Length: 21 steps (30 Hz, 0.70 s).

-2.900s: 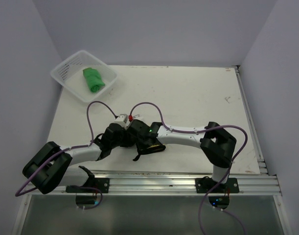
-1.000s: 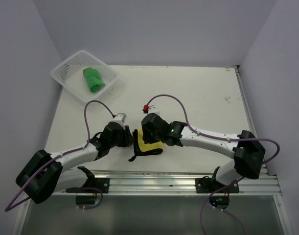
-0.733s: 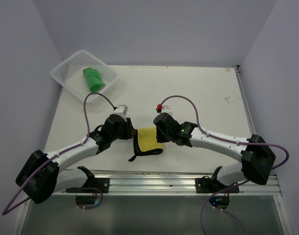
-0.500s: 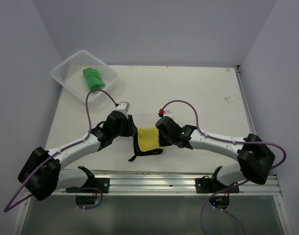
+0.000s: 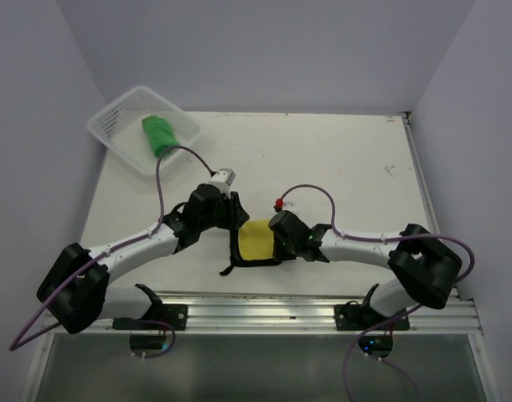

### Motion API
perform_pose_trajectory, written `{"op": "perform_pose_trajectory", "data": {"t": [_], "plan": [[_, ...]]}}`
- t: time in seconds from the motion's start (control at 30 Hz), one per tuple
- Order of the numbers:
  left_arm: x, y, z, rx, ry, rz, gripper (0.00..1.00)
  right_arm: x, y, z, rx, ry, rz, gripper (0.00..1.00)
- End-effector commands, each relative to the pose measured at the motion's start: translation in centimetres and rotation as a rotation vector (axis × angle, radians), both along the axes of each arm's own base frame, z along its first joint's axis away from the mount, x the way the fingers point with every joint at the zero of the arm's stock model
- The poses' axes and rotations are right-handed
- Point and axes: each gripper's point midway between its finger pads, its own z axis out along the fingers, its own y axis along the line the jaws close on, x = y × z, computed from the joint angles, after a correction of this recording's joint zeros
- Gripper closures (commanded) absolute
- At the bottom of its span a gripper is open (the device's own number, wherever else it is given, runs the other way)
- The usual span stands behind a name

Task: Roll the towels
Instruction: Fold the towel

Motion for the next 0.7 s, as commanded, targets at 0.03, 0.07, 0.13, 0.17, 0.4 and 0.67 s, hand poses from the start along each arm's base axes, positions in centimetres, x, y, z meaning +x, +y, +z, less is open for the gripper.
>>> {"op": "perform_pose_trajectory", "data": {"t": [0.03, 0.07, 0.13, 0.17, 0.4, 0.67], "plan": [[-1.2, -2.9, 0.9, -0.092, -0.044, -0.112, 0.62, 0.0, 0.3, -0.9, 0.009, 0.006, -0.011, 1.0], [-1.3, -3.1, 1.0, -0.095, -0.048, -0.119, 0.62, 0.1, 0.3, -0.9, 0.008, 0.005, -0.012, 1.0], [-2.0, -3.6, 0.9, -0.097, -0.046, -0.141, 0.62, 0.1, 0.3, -0.8, 0.009, 0.003, -0.009, 1.0], [-2.0, -3.6, 0.8, -0.089, -0.051, -0.143, 0.62, 0.1, 0.3, -0.9, 0.008, 0.003, -0.008, 1.0], [-1.4, -0.9, -3.1, 0.085, -0.02, -0.062, 0.65, 0.1, 0.1, -0.7, -0.005, 0.003, -0.007, 1.0], [0.6, 1.8, -6.0, 0.222, -0.025, 0.045, 0.69, 0.0, -0.1, -1.0, -0.015, 0.012, -0.006, 1.0]]}}
